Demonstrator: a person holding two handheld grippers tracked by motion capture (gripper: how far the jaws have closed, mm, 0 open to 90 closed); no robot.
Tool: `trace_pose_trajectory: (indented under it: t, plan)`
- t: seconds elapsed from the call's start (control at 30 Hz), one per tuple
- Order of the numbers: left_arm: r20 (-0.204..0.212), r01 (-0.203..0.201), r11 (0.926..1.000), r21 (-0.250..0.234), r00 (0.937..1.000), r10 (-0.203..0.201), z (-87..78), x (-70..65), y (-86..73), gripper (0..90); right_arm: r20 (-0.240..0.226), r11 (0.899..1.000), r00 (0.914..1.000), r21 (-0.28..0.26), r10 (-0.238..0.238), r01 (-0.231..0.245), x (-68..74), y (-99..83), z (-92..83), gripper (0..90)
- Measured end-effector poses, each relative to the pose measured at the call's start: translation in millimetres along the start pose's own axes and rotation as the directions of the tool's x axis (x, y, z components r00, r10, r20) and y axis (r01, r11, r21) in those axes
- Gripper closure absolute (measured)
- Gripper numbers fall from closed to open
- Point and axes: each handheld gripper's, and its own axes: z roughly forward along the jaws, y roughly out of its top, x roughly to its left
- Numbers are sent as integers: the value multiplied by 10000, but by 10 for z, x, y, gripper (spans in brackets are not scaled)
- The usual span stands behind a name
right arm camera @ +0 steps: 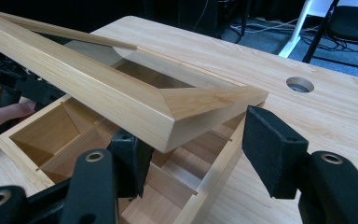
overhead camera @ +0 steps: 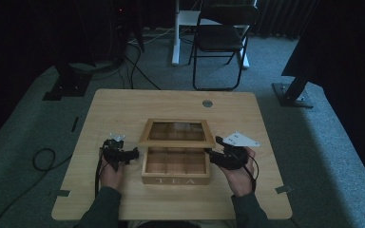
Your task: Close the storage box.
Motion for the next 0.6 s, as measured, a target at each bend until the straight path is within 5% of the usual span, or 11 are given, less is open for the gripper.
trace_pose_trajectory:
  t: [0.6]
  plan:
    - [-2, -2, 10000, -2, 10000, 2, 0, 0, 0, 16, -124, 9999, 9999, 105, 25, -24, 20, -74, -17, 451]
